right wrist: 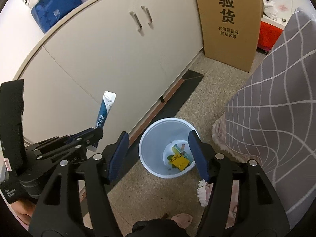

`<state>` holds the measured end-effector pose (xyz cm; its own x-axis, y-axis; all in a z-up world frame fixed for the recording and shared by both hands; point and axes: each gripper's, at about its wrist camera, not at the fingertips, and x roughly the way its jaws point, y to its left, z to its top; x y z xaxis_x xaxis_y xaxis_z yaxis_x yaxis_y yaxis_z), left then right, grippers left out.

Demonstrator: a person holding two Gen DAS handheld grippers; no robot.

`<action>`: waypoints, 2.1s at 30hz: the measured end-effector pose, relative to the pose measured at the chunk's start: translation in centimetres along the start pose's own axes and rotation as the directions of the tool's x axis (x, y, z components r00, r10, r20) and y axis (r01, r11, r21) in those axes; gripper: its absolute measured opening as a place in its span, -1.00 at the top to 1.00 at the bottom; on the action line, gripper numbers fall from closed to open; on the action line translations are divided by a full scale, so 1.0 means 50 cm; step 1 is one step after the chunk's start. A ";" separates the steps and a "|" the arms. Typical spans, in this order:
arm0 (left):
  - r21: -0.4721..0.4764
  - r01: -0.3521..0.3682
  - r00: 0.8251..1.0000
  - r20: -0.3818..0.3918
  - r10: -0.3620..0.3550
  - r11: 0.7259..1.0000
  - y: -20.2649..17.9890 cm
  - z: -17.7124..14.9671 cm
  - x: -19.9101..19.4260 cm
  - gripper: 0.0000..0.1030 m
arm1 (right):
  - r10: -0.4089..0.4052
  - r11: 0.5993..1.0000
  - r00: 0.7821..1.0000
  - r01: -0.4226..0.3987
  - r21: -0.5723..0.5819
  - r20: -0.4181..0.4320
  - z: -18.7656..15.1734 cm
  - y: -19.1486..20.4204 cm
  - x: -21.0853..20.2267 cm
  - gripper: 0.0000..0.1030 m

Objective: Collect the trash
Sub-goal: 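Carry both tubes over the wastebasket and open both tools to drop them, then move both open tools back toward the table, then grasp the white-green carton with the right tool while the left tool grasps the yellow-white carton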

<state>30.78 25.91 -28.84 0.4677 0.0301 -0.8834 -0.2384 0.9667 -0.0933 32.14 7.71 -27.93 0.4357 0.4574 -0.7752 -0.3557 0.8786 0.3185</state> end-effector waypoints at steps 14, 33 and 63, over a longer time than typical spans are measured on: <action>-0.007 -0.024 0.998 0.050 0.025 1.000 -0.015 0.036 -0.034 -0.49 | 0.003 1.000 0.999 -0.004 0.018 0.039 0.006 -0.003 -0.038 -0.27; -0.005 -0.177 0.954 0.244 0.173 0.984 -0.012 0.001 -0.234 -0.55 | 0.141 0.990 0.985 -0.140 -0.013 0.096 0.004 0.060 -0.181 -0.33; 0.501 0.112 0.910 0.295 -0.291 0.858 -0.689 -0.072 -0.351 -0.66 | -0.364 0.893 0.831 0.182 0.412 0.421 -0.123 -0.462 -0.675 -0.46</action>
<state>27.71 -8.85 -11.76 0.7461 -0.1793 -0.6413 0.2742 0.9603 0.0505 20.55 -28.84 -12.50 0.8394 0.1181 -0.5305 0.1024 0.9243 0.3677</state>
